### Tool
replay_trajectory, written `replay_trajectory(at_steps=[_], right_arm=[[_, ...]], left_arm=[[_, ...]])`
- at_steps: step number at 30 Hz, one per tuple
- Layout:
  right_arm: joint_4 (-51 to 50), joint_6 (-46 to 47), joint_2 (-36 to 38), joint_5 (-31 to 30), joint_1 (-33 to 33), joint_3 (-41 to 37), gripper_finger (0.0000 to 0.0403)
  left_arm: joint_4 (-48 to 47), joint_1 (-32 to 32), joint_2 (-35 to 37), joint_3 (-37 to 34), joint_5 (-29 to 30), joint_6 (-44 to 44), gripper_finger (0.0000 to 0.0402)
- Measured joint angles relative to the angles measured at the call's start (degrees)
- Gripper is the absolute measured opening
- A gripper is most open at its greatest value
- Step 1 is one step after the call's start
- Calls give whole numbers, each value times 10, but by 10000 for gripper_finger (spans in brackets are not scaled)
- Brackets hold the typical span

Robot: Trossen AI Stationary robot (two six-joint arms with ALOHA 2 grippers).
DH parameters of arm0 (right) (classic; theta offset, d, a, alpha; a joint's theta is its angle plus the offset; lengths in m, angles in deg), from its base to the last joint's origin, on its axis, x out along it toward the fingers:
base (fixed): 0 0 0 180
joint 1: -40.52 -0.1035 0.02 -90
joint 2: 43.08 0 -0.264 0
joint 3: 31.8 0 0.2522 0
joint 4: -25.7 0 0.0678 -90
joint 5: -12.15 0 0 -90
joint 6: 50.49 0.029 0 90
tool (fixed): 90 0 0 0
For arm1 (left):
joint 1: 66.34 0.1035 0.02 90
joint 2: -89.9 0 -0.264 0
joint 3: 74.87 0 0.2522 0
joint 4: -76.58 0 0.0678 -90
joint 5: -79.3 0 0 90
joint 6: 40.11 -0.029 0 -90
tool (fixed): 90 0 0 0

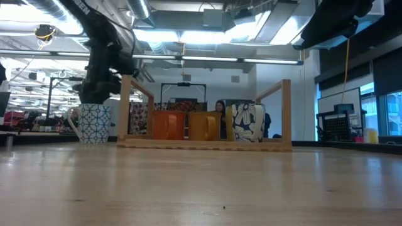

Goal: Place coffee mugs
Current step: Put the light blue mug on the shelf

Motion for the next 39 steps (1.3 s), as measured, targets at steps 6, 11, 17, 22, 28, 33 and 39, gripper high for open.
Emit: replay_trajectory(at_steps=[6, 11, 17, 22, 28, 33, 39], right_arm=[[0, -2, 0, -13, 0, 0, 160], [0, -2, 0, -13, 0, 0, 160], [-10, -3, 0, -13, 0, 0, 160], [-24, -3, 0, -12, 0, 0, 160], [-30, -22, 0, -13, 0, 0, 160], [-30, -49, 0, -12, 0, 0, 160], [-29, -72, 0, -13, 0, 0, 160]], left_arm=[[2, -1, 0, -29, 1, 2, 54], [-5, -13, 2, -25, -2, 22, 17], [-50, -48, 59, -3, 4, 102, 18], [-124, -94, 146, 17, 0, 178, 18], [-212, -186, 222, 53, -23, 269, 18], [-237, -290, 258, 98, -35, 334, 20], [-191, -448, 240, 149, -40, 400, 18]])
